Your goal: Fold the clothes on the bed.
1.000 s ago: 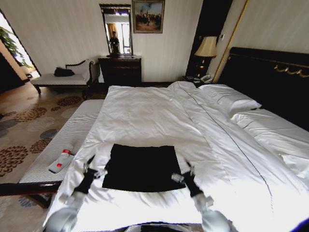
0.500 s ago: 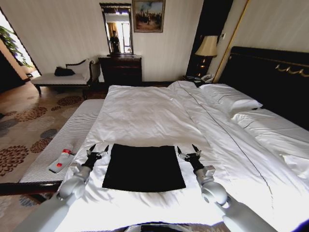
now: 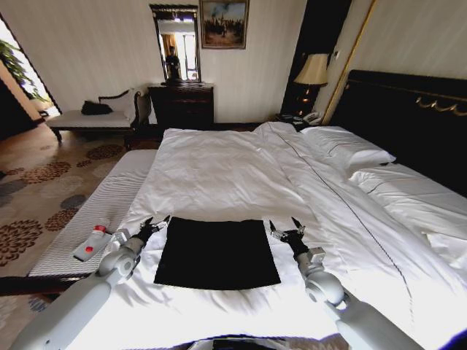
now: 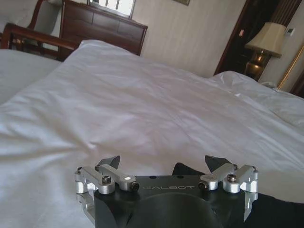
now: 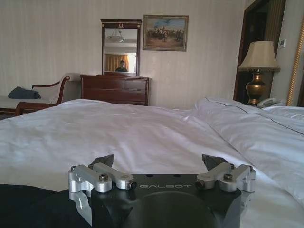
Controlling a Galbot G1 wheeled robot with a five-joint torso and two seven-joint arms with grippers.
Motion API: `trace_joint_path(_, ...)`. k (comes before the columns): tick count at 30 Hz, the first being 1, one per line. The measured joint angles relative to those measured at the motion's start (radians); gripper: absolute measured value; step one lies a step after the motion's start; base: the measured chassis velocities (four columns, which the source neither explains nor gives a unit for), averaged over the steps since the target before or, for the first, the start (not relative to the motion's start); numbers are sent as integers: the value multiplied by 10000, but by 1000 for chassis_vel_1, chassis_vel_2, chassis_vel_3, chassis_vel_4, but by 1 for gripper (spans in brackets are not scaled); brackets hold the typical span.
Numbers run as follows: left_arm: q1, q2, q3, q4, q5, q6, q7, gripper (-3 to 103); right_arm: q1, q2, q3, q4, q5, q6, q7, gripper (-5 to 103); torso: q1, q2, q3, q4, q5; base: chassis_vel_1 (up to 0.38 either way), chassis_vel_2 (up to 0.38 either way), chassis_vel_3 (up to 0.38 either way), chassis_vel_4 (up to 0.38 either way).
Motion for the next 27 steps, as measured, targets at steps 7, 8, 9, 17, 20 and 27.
trace_joint_path(7,-749,-94,696,519,-248,232,174,102,-101,34,78,23,-23,-26,86,100,0,1,0,-1,0,0,0,0,0)
trace_joint_path(8,-749,-94,696,519,-248,232,174,102,-101,34,78,23,-23,-26,86,100,0,1,0,-1,0,0,0,0,0)
trace_joint_path(9,-839,-119,781,578,-303,252,184,102,-99,51,78,24,-23,-30,106,100,0,0,0,-1,1,0,0,0,0)
trace_joint_path(17,-1399,-431,1319,1053,-580,431,174,90,-50,58,76,9,6,-62,168,100,0,0,0,-2,1,0,0,0,0)
trace_joint_path(20,-1489,-570,1410,1172,-565,459,173,86,-49,49,78,10,23,-66,185,100,0,1,0,2,1,0,0,0,0)
trace_joint_path(27,-1702,-821,1576,1360,-540,509,26,75,-73,-6,127,10,55,-72,244,100,0,2,0,-1,1,0,0,0,0)
